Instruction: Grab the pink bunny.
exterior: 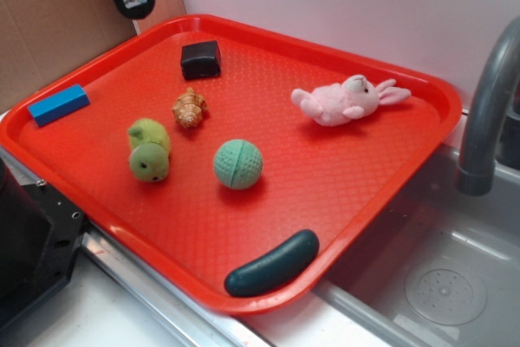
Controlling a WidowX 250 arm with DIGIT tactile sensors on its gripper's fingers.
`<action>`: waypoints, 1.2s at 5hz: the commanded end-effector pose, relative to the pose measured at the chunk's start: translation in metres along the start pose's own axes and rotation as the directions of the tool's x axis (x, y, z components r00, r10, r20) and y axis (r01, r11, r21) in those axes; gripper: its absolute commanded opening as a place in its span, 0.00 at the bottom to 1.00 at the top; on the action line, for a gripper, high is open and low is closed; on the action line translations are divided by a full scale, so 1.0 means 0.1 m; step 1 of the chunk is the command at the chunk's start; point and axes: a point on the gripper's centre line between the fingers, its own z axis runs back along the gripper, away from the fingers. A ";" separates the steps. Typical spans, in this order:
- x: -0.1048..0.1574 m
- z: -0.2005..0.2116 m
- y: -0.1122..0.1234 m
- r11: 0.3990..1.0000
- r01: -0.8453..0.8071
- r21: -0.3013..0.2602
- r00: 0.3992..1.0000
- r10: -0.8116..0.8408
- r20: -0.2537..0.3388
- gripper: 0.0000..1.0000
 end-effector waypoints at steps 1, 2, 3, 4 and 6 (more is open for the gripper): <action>0.61 -0.39 -0.10 0.992 0.124 0.016 0.992 -0.124 -0.017 1.00; 0.82 -0.64 -0.16 0.988 0.156 0.014 0.987 -0.155 -0.038 1.00; 0.98 -0.83 -0.27 0.986 0.169 0.017 0.986 -0.168 -0.017 1.00; 1.05 -0.95 -0.35 0.986 0.169 0.006 0.986 -0.169 -0.011 1.00; 1.27 -1.29 -0.38 0.978 0.209 -0.007 0.978 -0.209 -0.004 1.00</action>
